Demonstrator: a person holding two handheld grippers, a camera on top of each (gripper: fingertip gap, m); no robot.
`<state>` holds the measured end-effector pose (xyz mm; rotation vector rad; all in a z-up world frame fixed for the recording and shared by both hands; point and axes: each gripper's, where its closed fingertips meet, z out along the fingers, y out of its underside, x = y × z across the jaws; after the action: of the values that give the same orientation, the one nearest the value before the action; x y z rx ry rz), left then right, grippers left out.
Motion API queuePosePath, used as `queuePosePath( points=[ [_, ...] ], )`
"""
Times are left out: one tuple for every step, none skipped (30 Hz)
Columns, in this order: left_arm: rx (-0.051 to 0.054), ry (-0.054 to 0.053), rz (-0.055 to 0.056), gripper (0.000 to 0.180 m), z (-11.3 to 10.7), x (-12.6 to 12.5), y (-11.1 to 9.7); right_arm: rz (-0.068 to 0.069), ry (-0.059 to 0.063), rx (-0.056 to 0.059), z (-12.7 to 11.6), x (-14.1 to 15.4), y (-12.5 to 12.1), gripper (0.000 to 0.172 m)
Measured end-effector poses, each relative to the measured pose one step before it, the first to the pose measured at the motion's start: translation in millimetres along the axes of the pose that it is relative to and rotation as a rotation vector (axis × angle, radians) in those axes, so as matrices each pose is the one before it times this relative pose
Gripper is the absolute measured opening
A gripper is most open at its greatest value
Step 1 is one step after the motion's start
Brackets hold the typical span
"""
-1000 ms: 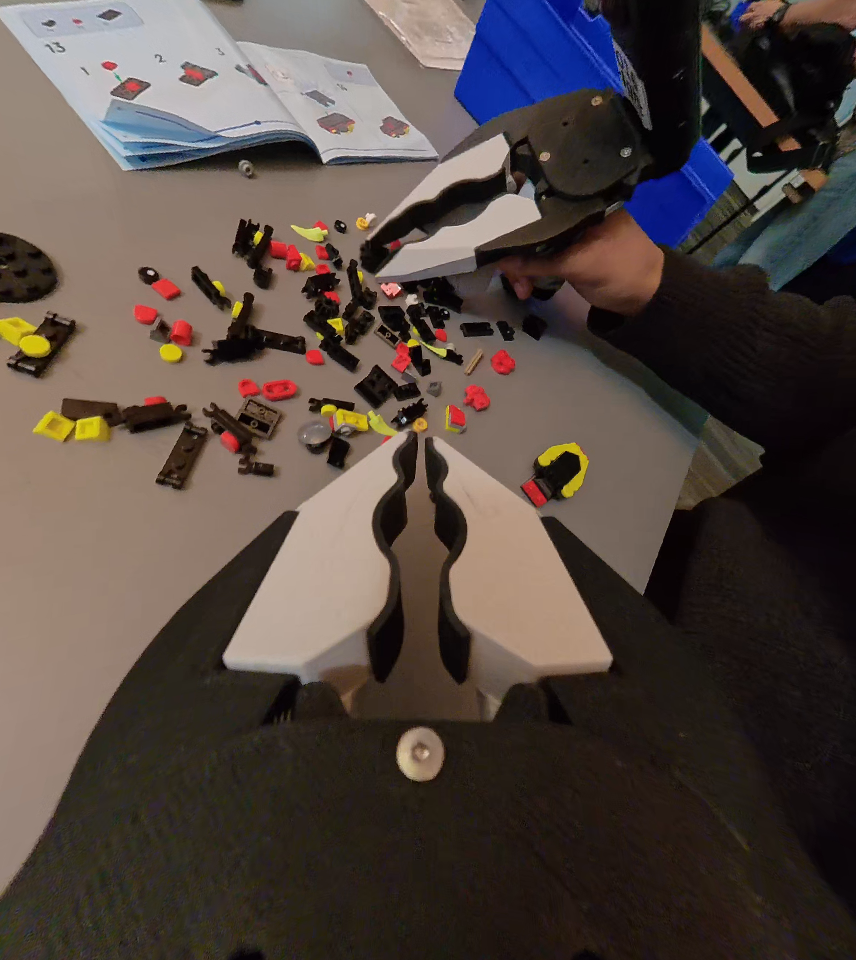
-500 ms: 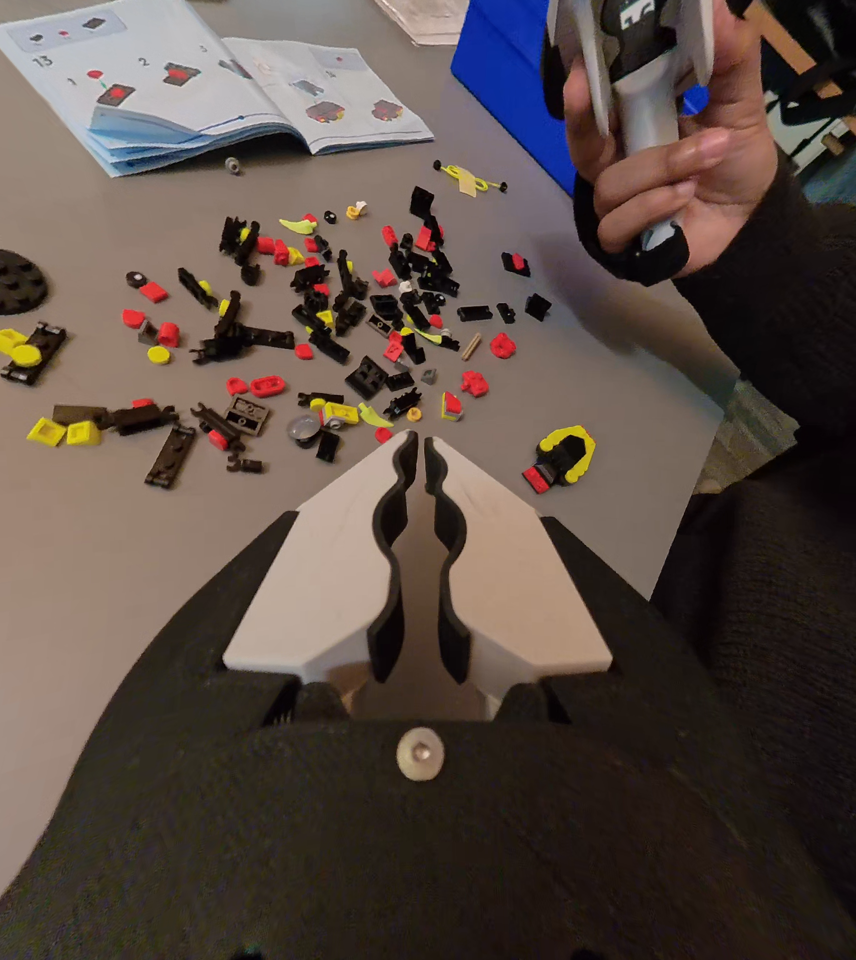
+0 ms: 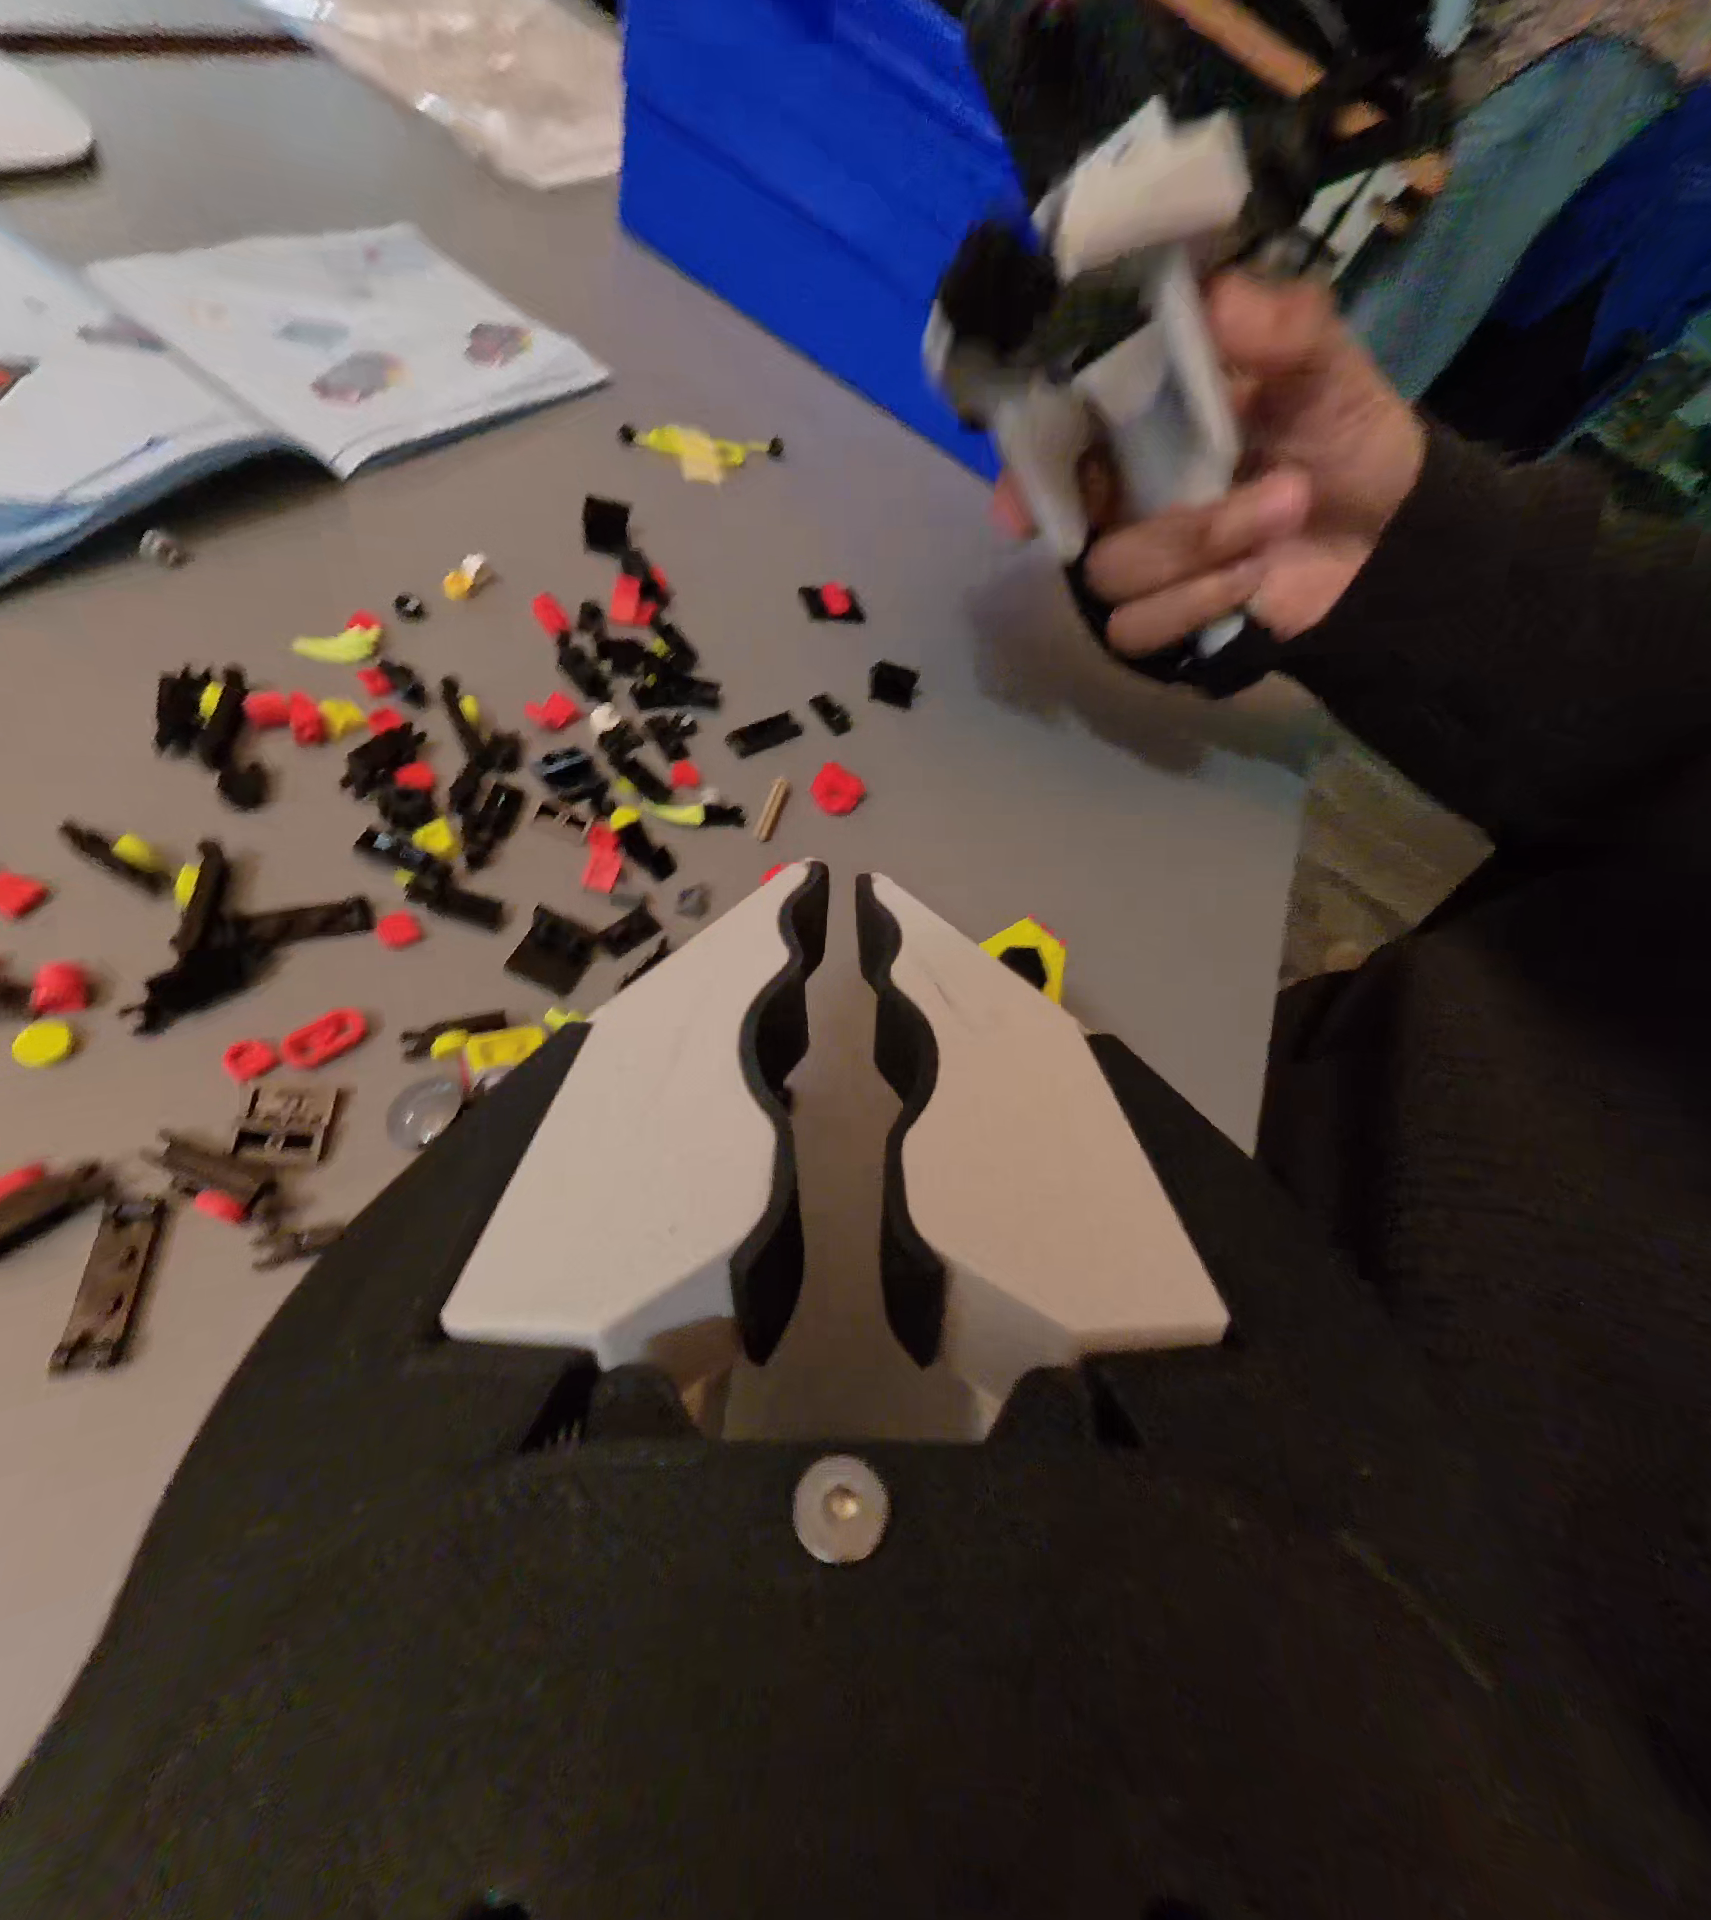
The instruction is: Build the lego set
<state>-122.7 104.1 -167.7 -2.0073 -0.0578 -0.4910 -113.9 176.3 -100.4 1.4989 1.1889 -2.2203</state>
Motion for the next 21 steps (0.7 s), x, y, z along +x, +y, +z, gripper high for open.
queuePosePath(
  points=[
    [0.0211, 0.0246, 0.0238, 0.004, 0.72, 6.33, -4.57, -0.0439, 0.0538, -0.0644, 1.95, 4.47, 15.36, 0.018],
    [0.0166, 0.0198, 0.0282, 0.006, 0.90, 5.93, -3.49, -0.0381, 0.0389, -0.0592, 2.80, 2.45, 14.13, 0.018],
    [0.0108, 0.0095, 0.0324, 0.010, 1.28, 4.70, -2.54, -0.0280, 0.0253, -0.0483, 3.17, 0.75, 11.76, 0.018],
    [0.0038, 0.0036, 0.0366, 0.012, 1.36, 4.00, -1.23, -0.0161, 0.0098, -0.0399, 3.44, -0.86, 9.62, 0.018],
    [-0.0013, -0.0012, 0.0388, 0.015, 1.51, 3.29, -0.32, -0.0065, -0.0047, -0.0351, 3.53, -2.03, 8.04, 0.018],
    [-0.0041, -0.0056, 0.0383, 0.018, 1.70, 2.58, 0.31, -0.0005, -0.0124, -0.0311, 3.43, -2.23, 6.66, 0.018],
    [-0.0056, -0.0067, 0.0360, 0.021, 1.78, 2.24, 0.77, 0.0015, -0.0131, -0.0306, 3.33, -1.53, 5.98, 0.018],
    [-0.0037, -0.0061, 0.0309, 0.024, 1.61, 2.03, 0.50, 0.0011, -0.0108, -0.0309, 3.01, -0.70, 5.72, 0.018],
    [-0.0006, -0.0035, 0.0234, 0.026, 1.21, 1.98, 0.11, 0.0009, -0.0082, -0.0267, 2.88, -0.13, 4.87, 0.018],
    [0.0024, 0.0029, 0.0138, 0.027, 0.76, 2.30, -0.31, 0.0021, -0.0071, -0.0178, 2.61, 0.05, 3.63, 0.018],
    [0.0030, 0.0127, 0.0041, 0.028, 0.50, 2.77, -0.27, 0.0059, -0.0104, -0.0078, 2.50, -0.18, 2.21, 0.018],
    [-0.0015, 0.0213, -0.0018, 0.028, 0.09, 3.13, 0.45, 0.0118, -0.0158, -0.0012, 2.08, -0.92, 1.24, 0.018],
    [-0.0027, 0.0214, -0.0050, 0.028, -0.42, 2.56, 0.67, 0.0158, -0.0179, 0.0016, 1.54, -1.09, 0.63, 0.018],
    [0.0033, 0.0185, -0.0072, 0.028, -0.78, 2.10, -0.15, 0.0141, -0.0198, 0.0004, 1.01, -1.53, 0.58, 0.017],
    [0.0057, 0.0135, -0.0062, 0.027, -0.93, 1.70, -0.76, 0.0090, -0.0166, -0.0029, 0.88, -1.46, 0.88, 0.017],
    [0.0060, 0.0094, -0.0028, 0.027, -0.78, 1.51, -0.86, 0.0042, -0.0101, -0.0046, 0.61, -0.87, 0.89, 0.017],
    [0.0065, 0.0134, 0.0015, 0.027, -0.43, 2.51, -1.02, 0.0009, -0.0036, -0.0048, 0.70, -0.03, 0.65, 0.017],
    [0.0028, 0.0156, 0.0037, 0.026, -0.09, 3.17, -0.52, -0.0002, 0.0002, -0.0038, 0.73, 0.45, 0.53, 0.017],
    [-0.0031, 0.0113, 0.0053, 0.026, 0.29, 2.63, 0.51, 0.0004, -0.0002, -0.0015, 0.58, 0.38, 0.19, 0.017],
    [-0.0077, 0.0028, 0.0065, 0.026, 0.70, 1.19, 1.31, 0.0012, -0.0013, 0.0015, 0.05, 0.30, -0.52, 0.017],
    [-0.0101, -0.0023, 0.0074, 0.026, 0.55, 0.30, 1.81, 0.0022, -0.0034, 0.0033, -0.27, 0.15, -0.88, 0.017]
  ],
)
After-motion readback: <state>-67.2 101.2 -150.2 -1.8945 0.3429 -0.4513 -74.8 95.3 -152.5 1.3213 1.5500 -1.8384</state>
